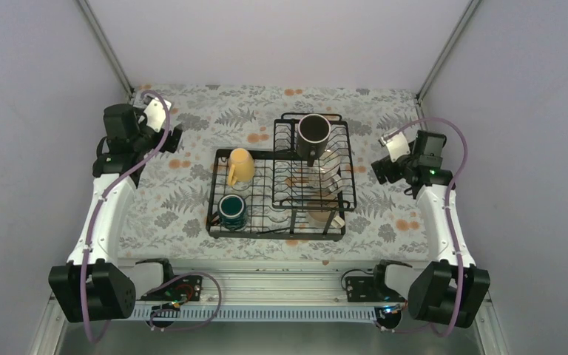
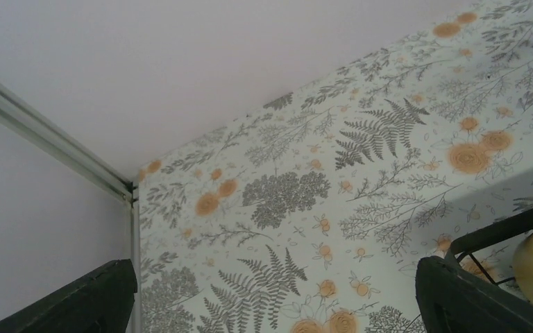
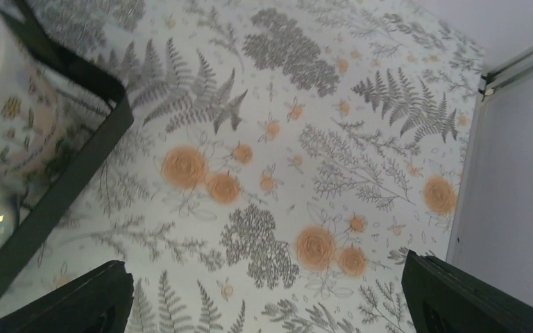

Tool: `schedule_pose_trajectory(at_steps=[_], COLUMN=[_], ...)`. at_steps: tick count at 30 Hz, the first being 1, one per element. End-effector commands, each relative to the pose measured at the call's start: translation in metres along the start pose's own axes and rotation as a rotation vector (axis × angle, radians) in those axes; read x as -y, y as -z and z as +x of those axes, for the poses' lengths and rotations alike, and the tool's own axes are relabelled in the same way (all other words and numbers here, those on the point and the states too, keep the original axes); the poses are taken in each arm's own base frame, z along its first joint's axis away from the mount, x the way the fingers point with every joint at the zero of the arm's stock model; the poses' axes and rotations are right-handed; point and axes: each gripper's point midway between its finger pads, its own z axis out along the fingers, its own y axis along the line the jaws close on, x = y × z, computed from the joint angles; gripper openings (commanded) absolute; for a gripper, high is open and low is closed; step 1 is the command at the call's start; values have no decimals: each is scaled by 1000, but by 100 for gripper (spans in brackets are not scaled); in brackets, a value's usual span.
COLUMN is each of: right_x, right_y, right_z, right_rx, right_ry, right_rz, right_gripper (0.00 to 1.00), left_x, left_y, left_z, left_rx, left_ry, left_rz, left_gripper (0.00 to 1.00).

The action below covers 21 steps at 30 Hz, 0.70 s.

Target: Unload the cups from the dish rack

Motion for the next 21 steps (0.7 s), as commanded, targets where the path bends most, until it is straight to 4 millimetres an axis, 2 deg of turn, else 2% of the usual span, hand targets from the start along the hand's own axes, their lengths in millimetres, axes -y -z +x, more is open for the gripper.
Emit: schedule_pose_trajectory(at_steps=[1, 6, 10, 13, 17, 21], right_x=[-10, -23, -23, -5, 4, -20], right_y=[17, 20, 22, 37, 54, 75], right_z=[6, 12, 13, -5, -28, -47], right_rx=[-20, -22, 25, 99, 75, 143], right_ry=[119, 144, 217, 232, 84, 92], right_rz=[-80, -148, -109, 24, -26, -172], right_gripper=[100, 99, 100, 100, 100, 100], left_x=[-12, -13, -9, -11, -10, -15], left_y=[9, 15, 16, 15, 16, 16], left_z=[-7, -13, -19, -21, -32, -43], left_rx=[-20, -2, 20, 11, 14, 12], left_ry=[-16, -39, -51, -39, -18, 0], left_rz=[-42, -44, -21, -17, 6, -11], left_gripper=[100, 100, 100, 100, 100, 100])
